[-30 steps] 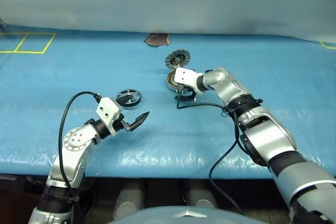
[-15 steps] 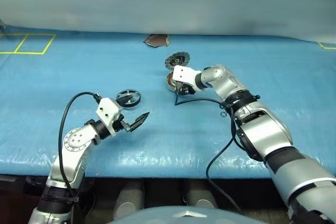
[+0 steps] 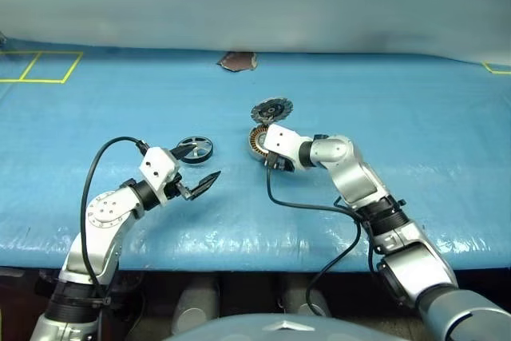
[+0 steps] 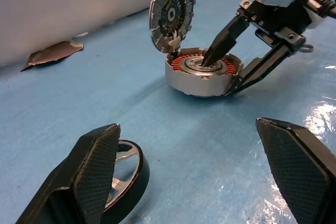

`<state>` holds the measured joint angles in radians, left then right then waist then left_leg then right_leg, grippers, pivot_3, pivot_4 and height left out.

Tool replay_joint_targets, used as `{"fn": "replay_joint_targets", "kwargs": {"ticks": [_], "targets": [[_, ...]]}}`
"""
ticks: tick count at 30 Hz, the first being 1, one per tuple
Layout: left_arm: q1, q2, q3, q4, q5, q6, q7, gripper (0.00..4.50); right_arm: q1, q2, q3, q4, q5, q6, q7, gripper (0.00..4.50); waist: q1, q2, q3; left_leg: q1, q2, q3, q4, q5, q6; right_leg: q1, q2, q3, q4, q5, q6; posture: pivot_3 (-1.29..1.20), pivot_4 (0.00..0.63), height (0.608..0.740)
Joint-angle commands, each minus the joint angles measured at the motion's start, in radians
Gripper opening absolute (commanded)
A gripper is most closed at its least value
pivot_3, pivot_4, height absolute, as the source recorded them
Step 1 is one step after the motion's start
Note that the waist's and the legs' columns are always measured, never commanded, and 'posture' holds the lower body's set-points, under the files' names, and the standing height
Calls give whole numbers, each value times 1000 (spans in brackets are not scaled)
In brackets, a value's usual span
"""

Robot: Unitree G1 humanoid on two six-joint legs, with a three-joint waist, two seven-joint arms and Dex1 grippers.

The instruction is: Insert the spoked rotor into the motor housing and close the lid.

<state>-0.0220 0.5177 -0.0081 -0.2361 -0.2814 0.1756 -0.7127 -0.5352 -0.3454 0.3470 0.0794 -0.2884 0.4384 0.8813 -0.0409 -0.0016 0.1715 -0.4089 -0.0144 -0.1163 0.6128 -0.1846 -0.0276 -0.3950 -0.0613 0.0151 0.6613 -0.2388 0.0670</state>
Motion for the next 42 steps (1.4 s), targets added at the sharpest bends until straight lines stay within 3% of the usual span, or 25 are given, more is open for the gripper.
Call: {"fn": "replay_joint_targets", "kwargs": {"ticks": [1, 14, 42], "targets": [[-31, 13, 12, 6, -3, 0, -15, 4500, 74, 24, 37, -129, 10, 116, -19, 2099, 2, 0, 0, 0, 0, 0, 0, 0, 0, 0, 0, 0, 0, -2, -3, 0, 150, 740], [-41, 8, 4, 16, 0, 6, -30, 4500, 215, 45, 168, -367, -2, 302, -82, 2099, 0, -2, -1, 0, 1, 0, 0, 0, -1, 0, 0, -1, 0, -2, -3, 0, 150, 740], [-6, 39, 33, -14, -6, 32, -26, 4500, 264, 138, 253, -417, 66, 371, -144, 2099, -23, -9, -6, 4, 7, 0, -2, -2, -4, 1, 4, -2, 0, -5, -10, 0, 150, 740]]}}
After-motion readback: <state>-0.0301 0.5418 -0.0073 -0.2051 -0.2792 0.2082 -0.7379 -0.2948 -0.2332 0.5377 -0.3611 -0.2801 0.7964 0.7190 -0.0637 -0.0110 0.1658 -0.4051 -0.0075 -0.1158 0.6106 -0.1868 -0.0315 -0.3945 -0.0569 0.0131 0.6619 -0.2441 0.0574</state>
